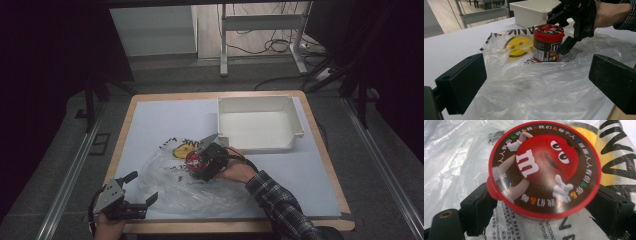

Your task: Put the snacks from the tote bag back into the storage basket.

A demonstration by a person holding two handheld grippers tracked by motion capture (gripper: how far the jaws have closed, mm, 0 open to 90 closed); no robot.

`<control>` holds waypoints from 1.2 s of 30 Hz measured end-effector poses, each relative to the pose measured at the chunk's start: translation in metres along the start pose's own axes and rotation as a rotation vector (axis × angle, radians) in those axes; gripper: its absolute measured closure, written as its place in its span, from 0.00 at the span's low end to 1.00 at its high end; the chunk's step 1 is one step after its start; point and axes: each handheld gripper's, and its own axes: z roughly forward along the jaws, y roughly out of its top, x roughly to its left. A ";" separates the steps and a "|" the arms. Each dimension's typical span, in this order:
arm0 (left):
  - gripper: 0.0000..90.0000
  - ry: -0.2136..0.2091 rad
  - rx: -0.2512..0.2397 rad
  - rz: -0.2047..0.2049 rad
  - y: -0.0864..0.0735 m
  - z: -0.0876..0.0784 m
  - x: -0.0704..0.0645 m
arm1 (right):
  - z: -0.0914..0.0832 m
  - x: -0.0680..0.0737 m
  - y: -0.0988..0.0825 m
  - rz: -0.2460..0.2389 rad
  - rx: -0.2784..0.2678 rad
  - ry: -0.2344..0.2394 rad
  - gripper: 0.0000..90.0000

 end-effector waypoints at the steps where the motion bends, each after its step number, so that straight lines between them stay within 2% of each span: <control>1: 0.01 0.000 0.001 0.000 0.000 0.000 0.000 | 0.003 0.000 0.001 -0.004 0.006 -0.001 0.16; 13: 0.01 0.001 0.010 0.011 0.000 0.000 -0.001 | 0.012 -0.003 0.002 -0.017 0.009 0.011 0.22; 15: 0.01 0.001 0.013 0.014 0.000 0.001 -0.001 | 0.013 -0.003 0.003 -0.020 0.005 0.020 0.28; 27: 0.01 0.004 0.013 0.017 0.000 0.000 -0.001 | 0.013 0.002 0.003 0.024 0.006 -0.015 0.29; 36: 0.01 0.004 0.013 0.016 0.000 0.000 -0.001 | 0.011 0.005 0.004 0.027 0.011 -0.022 0.29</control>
